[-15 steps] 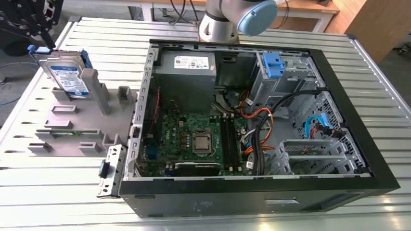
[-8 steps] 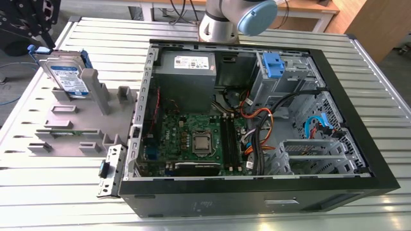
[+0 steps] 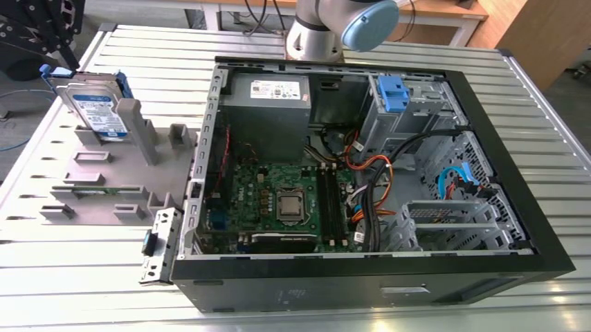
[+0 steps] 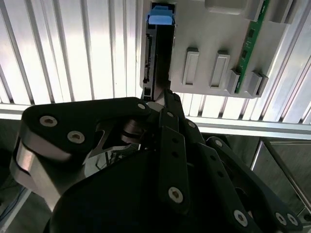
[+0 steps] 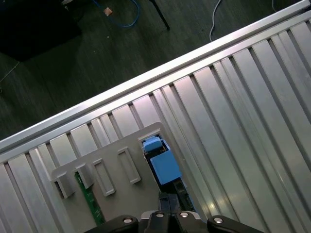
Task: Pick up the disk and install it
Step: 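Pick up the disk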
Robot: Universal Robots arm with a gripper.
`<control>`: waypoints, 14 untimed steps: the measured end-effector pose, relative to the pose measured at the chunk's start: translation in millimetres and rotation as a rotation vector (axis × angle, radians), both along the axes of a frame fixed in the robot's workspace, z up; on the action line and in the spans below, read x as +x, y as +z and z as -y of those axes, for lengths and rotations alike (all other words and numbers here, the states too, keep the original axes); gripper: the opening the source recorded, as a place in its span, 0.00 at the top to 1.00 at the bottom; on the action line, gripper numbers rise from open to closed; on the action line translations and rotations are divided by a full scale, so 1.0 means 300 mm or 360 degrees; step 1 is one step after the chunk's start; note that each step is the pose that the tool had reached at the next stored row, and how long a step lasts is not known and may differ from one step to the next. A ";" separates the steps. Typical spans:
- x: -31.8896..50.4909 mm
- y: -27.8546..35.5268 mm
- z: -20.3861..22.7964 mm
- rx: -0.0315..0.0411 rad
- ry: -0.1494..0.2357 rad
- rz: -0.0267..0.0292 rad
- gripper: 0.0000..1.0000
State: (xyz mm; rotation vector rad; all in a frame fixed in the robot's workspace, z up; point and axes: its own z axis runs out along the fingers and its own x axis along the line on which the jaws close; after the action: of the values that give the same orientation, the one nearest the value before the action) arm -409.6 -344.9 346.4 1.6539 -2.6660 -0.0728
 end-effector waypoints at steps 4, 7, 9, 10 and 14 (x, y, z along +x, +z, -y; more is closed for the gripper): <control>0.000 0.000 0.000 0.0000 0.0000 0.00001 0.89; 0.000 0.000 0.000 0.0000 0.0000 0.00000 0.89; 0.000 0.000 0.000 0.0000 0.0000 0.00000 0.89; 0.000 0.000 0.000 0.0000 0.0001 0.00001 0.89; 0.000 0.000 0.000 0.0000 0.0009 0.00001 0.89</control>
State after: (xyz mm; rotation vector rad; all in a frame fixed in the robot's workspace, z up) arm -409.6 -344.9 346.3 1.6615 -2.6612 -0.0729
